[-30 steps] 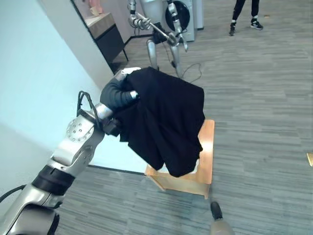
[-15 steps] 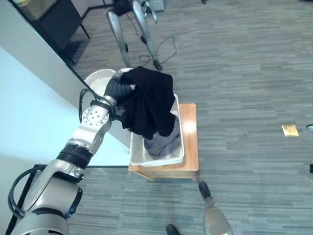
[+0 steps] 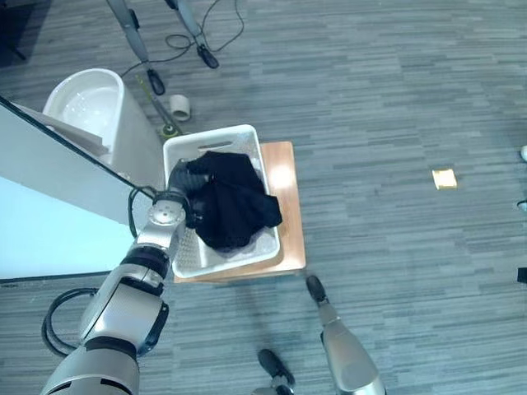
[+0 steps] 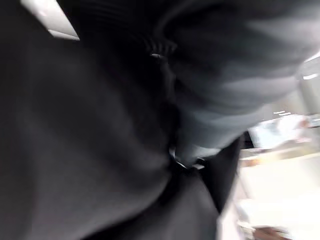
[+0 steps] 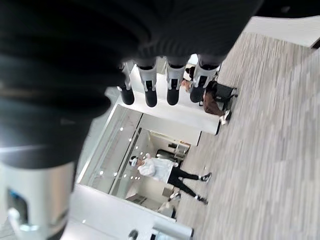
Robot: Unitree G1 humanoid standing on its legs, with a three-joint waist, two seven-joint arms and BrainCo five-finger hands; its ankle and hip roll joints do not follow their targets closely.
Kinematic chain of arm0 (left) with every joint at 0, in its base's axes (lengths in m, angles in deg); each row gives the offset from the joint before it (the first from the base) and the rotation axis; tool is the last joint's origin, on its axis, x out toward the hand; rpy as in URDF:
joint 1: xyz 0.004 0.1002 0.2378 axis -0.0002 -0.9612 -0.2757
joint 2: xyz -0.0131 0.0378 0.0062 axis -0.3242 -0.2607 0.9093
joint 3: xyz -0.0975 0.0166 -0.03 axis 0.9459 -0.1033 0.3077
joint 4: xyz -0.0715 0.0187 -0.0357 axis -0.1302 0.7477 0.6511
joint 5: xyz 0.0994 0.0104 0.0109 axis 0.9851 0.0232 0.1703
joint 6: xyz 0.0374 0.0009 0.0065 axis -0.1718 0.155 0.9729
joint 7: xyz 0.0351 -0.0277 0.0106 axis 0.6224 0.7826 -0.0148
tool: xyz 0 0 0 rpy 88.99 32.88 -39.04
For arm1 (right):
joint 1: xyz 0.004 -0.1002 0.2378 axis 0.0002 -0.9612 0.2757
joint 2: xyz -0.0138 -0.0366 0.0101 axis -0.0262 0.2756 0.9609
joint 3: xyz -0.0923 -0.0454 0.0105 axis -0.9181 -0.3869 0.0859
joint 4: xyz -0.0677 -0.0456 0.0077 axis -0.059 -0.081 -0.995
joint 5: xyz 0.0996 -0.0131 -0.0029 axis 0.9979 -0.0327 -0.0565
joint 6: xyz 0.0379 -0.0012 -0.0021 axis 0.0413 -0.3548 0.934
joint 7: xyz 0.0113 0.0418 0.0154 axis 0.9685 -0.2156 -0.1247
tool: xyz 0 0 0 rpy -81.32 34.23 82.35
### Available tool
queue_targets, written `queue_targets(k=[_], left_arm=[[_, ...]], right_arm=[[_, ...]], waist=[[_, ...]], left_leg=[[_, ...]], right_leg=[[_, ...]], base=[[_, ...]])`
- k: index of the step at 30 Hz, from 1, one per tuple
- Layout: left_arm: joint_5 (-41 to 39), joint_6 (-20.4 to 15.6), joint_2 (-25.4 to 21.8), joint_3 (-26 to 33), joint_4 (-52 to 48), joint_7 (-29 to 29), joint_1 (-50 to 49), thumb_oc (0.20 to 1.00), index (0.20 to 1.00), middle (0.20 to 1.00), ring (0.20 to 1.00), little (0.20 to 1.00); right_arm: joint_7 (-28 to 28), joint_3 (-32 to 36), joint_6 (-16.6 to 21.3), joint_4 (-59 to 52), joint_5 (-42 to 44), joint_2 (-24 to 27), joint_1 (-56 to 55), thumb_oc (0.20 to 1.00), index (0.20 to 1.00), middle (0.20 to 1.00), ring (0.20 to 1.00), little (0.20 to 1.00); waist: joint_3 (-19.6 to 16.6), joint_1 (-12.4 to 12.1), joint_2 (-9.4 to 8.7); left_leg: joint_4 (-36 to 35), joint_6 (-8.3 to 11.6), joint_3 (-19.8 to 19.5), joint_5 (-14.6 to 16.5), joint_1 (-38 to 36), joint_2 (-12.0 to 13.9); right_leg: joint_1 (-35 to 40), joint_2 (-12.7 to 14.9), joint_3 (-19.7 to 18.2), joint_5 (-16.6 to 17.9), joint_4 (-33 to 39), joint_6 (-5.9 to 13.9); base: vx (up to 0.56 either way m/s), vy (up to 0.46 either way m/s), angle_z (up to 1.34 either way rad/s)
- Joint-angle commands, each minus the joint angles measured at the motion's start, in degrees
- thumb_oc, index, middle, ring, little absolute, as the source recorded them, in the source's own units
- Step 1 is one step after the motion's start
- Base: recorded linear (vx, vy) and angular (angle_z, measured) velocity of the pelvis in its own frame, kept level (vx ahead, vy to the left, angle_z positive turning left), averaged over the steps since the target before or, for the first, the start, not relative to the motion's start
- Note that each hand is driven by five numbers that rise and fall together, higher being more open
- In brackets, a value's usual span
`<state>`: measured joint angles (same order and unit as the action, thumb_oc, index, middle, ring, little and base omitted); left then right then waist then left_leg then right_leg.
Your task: Pick up bed clothes into laundry basket.
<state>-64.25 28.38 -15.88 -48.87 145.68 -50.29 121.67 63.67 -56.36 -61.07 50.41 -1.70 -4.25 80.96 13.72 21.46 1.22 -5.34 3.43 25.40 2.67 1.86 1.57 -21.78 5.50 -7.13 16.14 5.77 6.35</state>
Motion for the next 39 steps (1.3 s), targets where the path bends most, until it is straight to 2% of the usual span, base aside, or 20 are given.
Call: queue_targets(k=[1,5,8,10,11,12,13,14,15,17,18,19,20,21,22,24,25,28,35,39], left_arm=[[4.6,-2.2,-4.8,2.8,-1.6,-1.4,7.9,1.000,1.000,1.000,1.000,1.000],[4.1,-3.3,-5.9,1.2,-9.8,-1.0,7.0,1.000,1.000,1.000,1.000,1.000],[-1.2,-7.0,-11.0,0.8,-33.1,1.4,-0.3,1.000,1.000,1.000,1.000,1.000],[-1.6,-8.0,-13.1,2.9,-41.0,1.7,-5.4,1.000,1.000,1.000,1.000,1.000],[-0.3,-8.4,-14.6,3.6,-45.1,2.0,-7.8,1.000,1.000,1.000,1.000,1.000],[5.0,-10.2,-19.5,6.1,-56.1,2.6,-14.3,1.000,1.000,1.000,1.000,1.000],[2.1,-11.4,-19.5,11.1,-63.4,5.3,-23.3,1.000,1.000,1.000,1.000,1.000],[-0.7,-11.6,-17.7,13.8,-65.6,7.0,-28.3,1.000,1.000,1.000,1.000,1.000],[-5.0,-11.6,-11.6,17.2,-70.1,9.3,-37.1,1.000,1.000,1.000,1.000,1.000],[-6.8,-10.7,-3.4,19.0,-71.0,9.8,-45.4,1.000,1.000,1.000,1.000,1.000],[-7.1,-9.9,-1.6,19.5,-71.2,10.4,-47.9,1.000,1.000,1.000,1.000,1.000],[-7.0,-9.3,2.5,20.3,-70.4,10.3,-52.4,1.000,1.000,1.000,1.000,1.000],[-7.6,-9.0,4.5,21.2,-69.9,10.3,-54.5,1.000,1.000,1.000,1.000,1.000],[-10.8,-7.9,9.2,21.0,-66.8,10.5,-57.1,1.000,1.000,1.000,1.000,1.000],[-10.3,-7.4,11.2,20.9,-65.9,9.7,-58.7,1.000,1.000,1.000,1.000,1.000],[-7.9,-6.9,12.2,21.2,-66.4,9.8,-61.4,1.000,1.000,1.000,1.000,1.000],[-10.0,-6.5,13.6,19.9,-64.8,10.7,-61.6,1.000,1.000,1.000,1.000,1.000],[-9.5,-5.5,14.7,18.0,-62.0,10.7,-61.0,1.000,1.000,1.000,1.000,1.000],[-10.5,-5.0,15.5,18.1,-61.6,10.0,-61.1,1.000,1.000,1.000,1.000,1.000],[-9.2,-5.8,15.8,20.2,-60.7,8.5,-61.1,1.000,1.000,1.000,1.000,1.000]], right_arm=[[0.1,4.0,4.3,-1.7,2.1,2.6,1.6,1.000,1.000,1.000,1.000,1.000],[-0.2,4.4,4.2,-2.1,1.5,2.2,1.0,1.000,1.000,1.000,1.000,1.000],[-1.1,5.0,3.4,-2.9,-0.2,1.6,-0.4,1.000,1.000,1.000,1.000,1.000],[-1.5,5.0,3.2,-2.8,-1.0,1.0,-0.9,1.000,1.000,1.000,1.000,1.000],[-1.5,4.8,3.1,-2.6,-1.3,0.8,-1.2,1.000,1.000,1.000,1.000,1.000],[-1.7,4.6,3.2,-2.2,-2.3,-0.8,-2.0,1.000,1.000,1.000,1.000,1.000],[-2.5,2.8,3.0,-1.9,-2.4,-3.5,-2.8,1.000,1.000,1.000,1.000,1.000],[-3.1,1.4,2.9,-2.1,-2.3,-4.9,-3.3,1.000,1.000,1.000,1.000,1.000],[-4.4,-2.2,2.7,-0.9,0.1,-8.9,-3.9,1.000,1.000,1.000,1.000,1.000],[-6.2,-7.1,2.1,1.9,3.0,-12.5,-4.6,1.000,1.000,1.000,1.000,1.000],[-7.1,-8.2,1.7,1.7,3.5,-13.1,-5.2,1.000,1.000,1.000,1.000,1.000],[-9.2,-11.7,0.6,3.5,5.4,-14.6,-6.1,1.000,1.000,1.000,1.000,1.000],[-10.3,-13.0,0.1,3.7,6.1,-15.1,-6.7,1.000,1.000,1.000,1.000,1.000],[-12.0,-15.9,-0.9,5.6,7.5,-15.6,-7.8,1.000,1.000,1.000,1.000,1.000],[-12.8,-17.8,-1.7,6.7,8.0,-15.6,-8.4,1.000,1.000,1.000,1.000,1.000],[-13.7,-19.3,-2.8,7.9,6.8,-14.6,-9.5,1.000,1.000,1.000,1.000,1.000],[-14.4,-20.7,-3.5,8.5,5.7,-13.9,-9.3,1.000,1.000,1.000,1.000,1.000],[-14.0,-22.1,-4.2,8.7,4.6,-12.9,-8.5,1.000,1.000,1.000,1.000,1.000],[-13.3,-22.0,-4.3,8.2,3.9,-12.6,-8.0,1.000,1.000,1.000,1.000,1.000],[-12.3,-20.3,-3.8,9.1,3.4,-12.4,-8.1,1.000,1.000,1.000,1.000,1.000]], waist=[[0.8,-1.2,-0.04],[0.6,-2.3,1.08],[-1.0,-4.6,2.54],[-1.8,-5.7,2.79],[-2.3,-6.2,2.88],[-3.4,-8.0,3.07],[-4.6,-8.9,2.78],[-4.9,-9.3,2.63],[-5.8,-10.5,2.53],[-6.7,-11.7,2.27],[-7.0,-11.8,2.24],[-7.6,-12.9,2.08],[-7.8,-13.1,2.00],[-8.5,-13.7,1.68],[-8.7,-14.1,1.54],[-9.2,-14.4,1.33],[-9.5,-14.6,1.16],[-10.3,-15.1,0.91],[-10.8,-15.6,0.62],[-11.8,-16.3,-0.01]], left_leg=[[0.3,2.77,-4.1,-5.5,3.5,4.3],[0.3,2.58,-5.2,-5.2,2.9,4.1],[0.3,2.56,-7.1,-5.4,2.4,3.8],[0.3,2.58,-7.8,-5.4,1.9,3.8],[0.3,2.58,-8.2,-5.3,1.7,3.8],[0.3,2.55,-9.0,-4.9,0.7,3.7],[0.3,2.46,-9.3,-4.8,-0.3,3.6],[0.3,2.40,-9.5,-4.6,-1.0,3.5],[0.3,2.17,-10.2,-4.1,-2.6,3.4],[0.3,1.78,-10.7,-3.8,-4.2,3.1],[0.3,1.60,-10.9,-3.9,-4.7,3.0],[0.3,1.30,-11.4,-3.8,-5.8,2.8],[0.3,1.17,-11.6,-3.7,-6.5,2.6],[0.3,1.09,-11.9,-3.6,-7.3,2.6],[0.3,0.97,-12.2,-3.6,-7.8,2.6],[0.3,0.87,-12.6,-3.5,-8.4,2.6],[0.3,0.85,-12.8,-3.4,-8.7,2.7],[0.3,0.68,-13.5,-3.4,-9.1,2.7],[0.3,0.51,-14.2,-3.5,-9.3,2.7],[0.3,0.52,-15.0,-3.7,-9.1,3.0]], right_leg=[[7.8,2.1,2.3,-7.3,-0.8,4.30],[9.0,2.6,3.4,-7.8,-0.8,4.28],[11.1,3.1,5.2,-8.4,-0.8,3.86],[12.2,3.3,6.1,-8.8,-0.8,3.72],[12.7,3.4,6.4,-9.0,-0.8,3.69],[14.3,3.5,7.3,-9.8,-0.8,3.68],[15.7,3.7,7.9,-10.1,-0.8,3.48],[16.7,3.8,8.1,-10.5,-0.8,3.35],[18.6,3.9,8.8,-11.4,-0.9,3.04],[20.5,3.9,9.5,-12.4,-1.5,2.58],[20.9,3.9,9.6,-12.7,-2.0,2.28],[21.7,3.8,9.6,-13.8,-3.4,1.85],[22.3,3.8,9.7,-14.2,-3.9,1.67],[23.4,3.8,10.0,-14.6,-4.0,1.43],[24.0,3.7,10.3,-14.9,-4.1,1.26],[24.8,3.4,10.7,-15.4,-4.1,1.08],[25.0,3.4,10.9,-15.5,-4.3,1.01],[25.6,3.2,11.3,-16.0,-4.7,0.81],[25.7,3.1,11.5,-16.4,-5.5,0.57],[25.5,2.6,11.8,-16.8,-6.3,0.25]], base=[[0.00,0.000,0.00],[0.01,-0.002,0.04],[0.01,-0.026,0.23],[0.01,-0.036,0.30],[0.06,-0.050,0.29],[0.07,-0.062,0.26],[0.08,-0.065,0.32],[0.07,-0.055,0.33],[0.07,-0.038,0.38],[0.05,-0.026,0.39],[0.02,-0.010,0.42],[0.02,-0.002,0.46],[0.03,-0.005,0.24],[0.03,-0.016,0.12],[0.00,0.000,0.00],[0.01,-0.014,-0.08],[0.00,0.000,0.00],[0.01,-0.014,0.03],[0.00,-0.014,0.05],[-0.01,-0.026,0.03]])
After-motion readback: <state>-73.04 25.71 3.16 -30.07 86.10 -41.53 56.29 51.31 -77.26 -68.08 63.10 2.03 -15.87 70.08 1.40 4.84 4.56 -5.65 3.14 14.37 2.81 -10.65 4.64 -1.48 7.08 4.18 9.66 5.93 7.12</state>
